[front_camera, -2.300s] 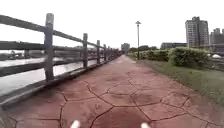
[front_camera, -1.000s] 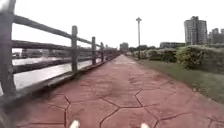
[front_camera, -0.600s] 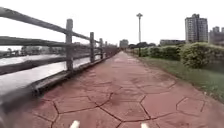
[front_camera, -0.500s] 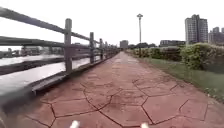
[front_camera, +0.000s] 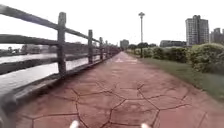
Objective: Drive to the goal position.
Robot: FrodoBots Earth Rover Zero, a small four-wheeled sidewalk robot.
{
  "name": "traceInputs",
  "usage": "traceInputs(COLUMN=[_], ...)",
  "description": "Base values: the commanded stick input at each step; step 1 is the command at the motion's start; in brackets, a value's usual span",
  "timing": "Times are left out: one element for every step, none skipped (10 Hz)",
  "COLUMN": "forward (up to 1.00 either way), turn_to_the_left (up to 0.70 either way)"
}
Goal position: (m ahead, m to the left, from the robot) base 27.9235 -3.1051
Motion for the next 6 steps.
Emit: traceInputs(forward=[0.7, 0.7, 0.7, 0.7, 0.7, 0.7], turn_to_the_left=[0.0, 0.0, 0.0, 0.0, 0.0, 0.0])
